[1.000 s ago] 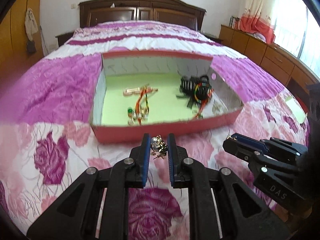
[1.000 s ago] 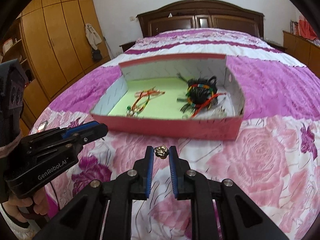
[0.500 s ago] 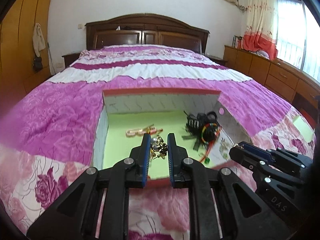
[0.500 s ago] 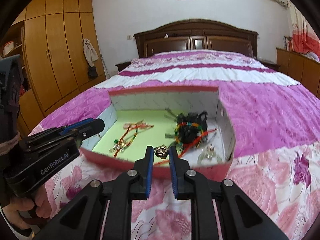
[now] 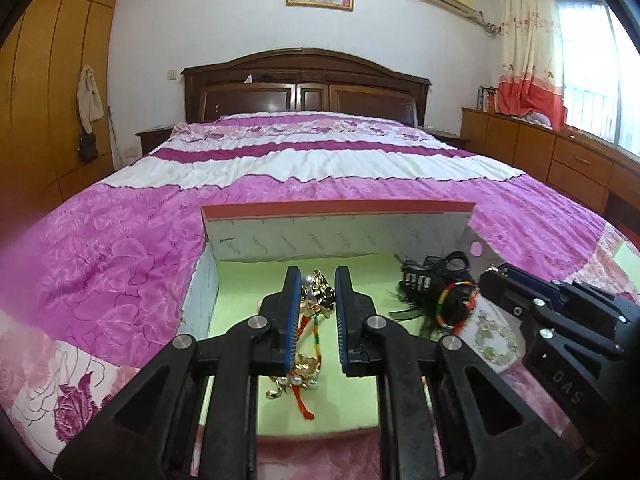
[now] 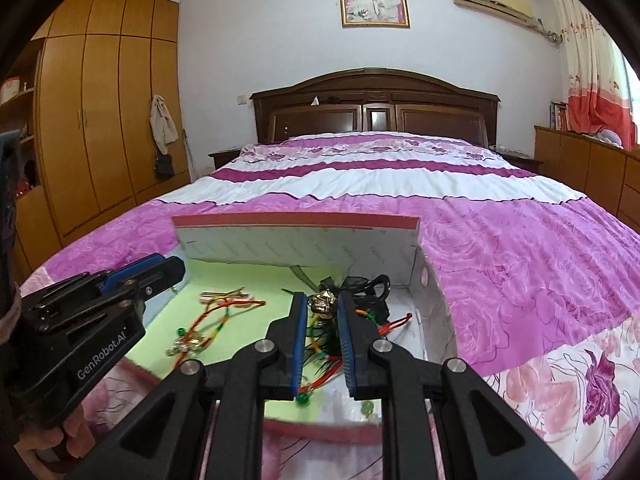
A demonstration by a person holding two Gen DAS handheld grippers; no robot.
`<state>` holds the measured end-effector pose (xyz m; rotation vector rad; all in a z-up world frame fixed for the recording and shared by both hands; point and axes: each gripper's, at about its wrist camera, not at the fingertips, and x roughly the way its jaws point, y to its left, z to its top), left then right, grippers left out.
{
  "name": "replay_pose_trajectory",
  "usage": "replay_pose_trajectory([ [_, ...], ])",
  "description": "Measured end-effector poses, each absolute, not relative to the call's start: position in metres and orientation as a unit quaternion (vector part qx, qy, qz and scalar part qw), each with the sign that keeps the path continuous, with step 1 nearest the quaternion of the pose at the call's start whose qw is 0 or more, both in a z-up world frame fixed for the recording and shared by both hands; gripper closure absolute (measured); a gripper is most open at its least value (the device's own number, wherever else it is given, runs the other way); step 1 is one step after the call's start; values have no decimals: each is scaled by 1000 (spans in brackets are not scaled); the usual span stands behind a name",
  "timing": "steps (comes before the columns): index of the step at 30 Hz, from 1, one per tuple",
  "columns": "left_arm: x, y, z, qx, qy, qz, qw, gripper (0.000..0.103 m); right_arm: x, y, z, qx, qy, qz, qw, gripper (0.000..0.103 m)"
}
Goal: Organize jewelry
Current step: 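Carry both held gold charms into the pink box, then open both tools to release the gold charms inside the box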
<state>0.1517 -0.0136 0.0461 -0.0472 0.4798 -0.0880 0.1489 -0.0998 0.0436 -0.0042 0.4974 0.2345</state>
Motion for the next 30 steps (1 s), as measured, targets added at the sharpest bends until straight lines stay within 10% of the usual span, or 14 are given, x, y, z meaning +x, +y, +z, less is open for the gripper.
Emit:
replay_pose_trajectory([
  [18, 196, -6, 11, -56, 347, -26, 936, 92, 180, -99, 17, -1, 309, 107, 945, 84],
  [22, 193, -5, 13, -59, 343, -20, 937, 71, 179, -100, 19, 4, 306, 111, 945, 79],
  [30, 180, -3, 23, -59, 321, -21, 945, 64, 169, -104, 29, 18, 292, 112, 950, 71],
])
